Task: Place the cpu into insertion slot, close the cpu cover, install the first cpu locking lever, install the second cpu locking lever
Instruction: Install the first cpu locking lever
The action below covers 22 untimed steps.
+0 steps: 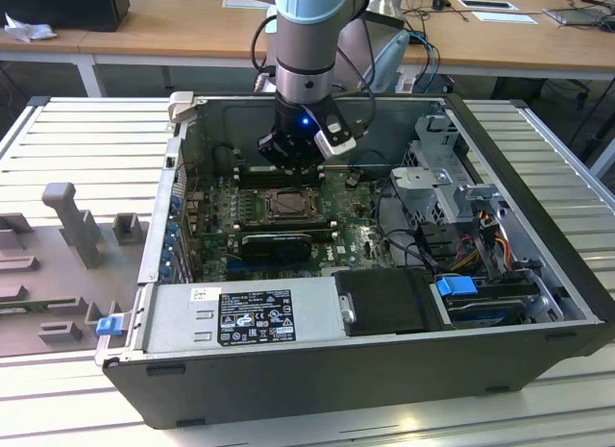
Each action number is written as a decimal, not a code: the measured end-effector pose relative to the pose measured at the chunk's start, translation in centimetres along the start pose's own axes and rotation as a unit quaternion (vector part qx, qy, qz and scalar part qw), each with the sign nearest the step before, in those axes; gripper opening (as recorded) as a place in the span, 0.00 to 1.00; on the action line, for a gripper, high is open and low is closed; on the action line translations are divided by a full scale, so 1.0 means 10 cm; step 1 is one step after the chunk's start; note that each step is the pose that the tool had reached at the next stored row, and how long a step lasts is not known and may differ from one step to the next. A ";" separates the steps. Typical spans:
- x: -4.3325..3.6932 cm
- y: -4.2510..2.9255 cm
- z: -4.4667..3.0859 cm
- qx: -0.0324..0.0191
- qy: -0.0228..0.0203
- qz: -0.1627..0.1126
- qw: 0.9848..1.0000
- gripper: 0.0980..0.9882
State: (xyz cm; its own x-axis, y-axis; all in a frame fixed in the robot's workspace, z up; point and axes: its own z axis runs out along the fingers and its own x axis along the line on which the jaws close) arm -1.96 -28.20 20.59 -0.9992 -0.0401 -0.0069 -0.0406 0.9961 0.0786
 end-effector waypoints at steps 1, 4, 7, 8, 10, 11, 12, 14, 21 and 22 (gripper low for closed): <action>0.000 -0.001 0.002 0.000 0.000 0.000 1.000 0.01; 0.000 -0.004 0.010 0.001 0.000 0.000 1.000 0.01; -0.002 -0.013 0.013 0.002 0.000 0.000 1.000 0.01; -0.002 -0.016 0.014 0.002 0.000 0.000 1.000 0.01; -0.003 -0.025 0.016 0.002 0.000 0.000 1.000 0.01; -0.004 -0.033 0.020 0.002 0.000 0.000 1.000 0.01; -0.004 -0.037 0.022 0.002 0.000 0.000 1.000 0.01; -0.004 -0.048 0.034 0.002 0.000 0.000 1.000 0.01; -0.012 -0.044 -0.017 0.000 0.000 0.000 1.000 0.01; -0.012 -0.039 -0.090 0.000 0.000 0.000 1.000 0.01</action>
State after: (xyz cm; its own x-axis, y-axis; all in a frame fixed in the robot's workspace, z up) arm -1.82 -28.65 21.46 -0.9992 -0.0403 -0.0069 -0.0408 0.9961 0.0788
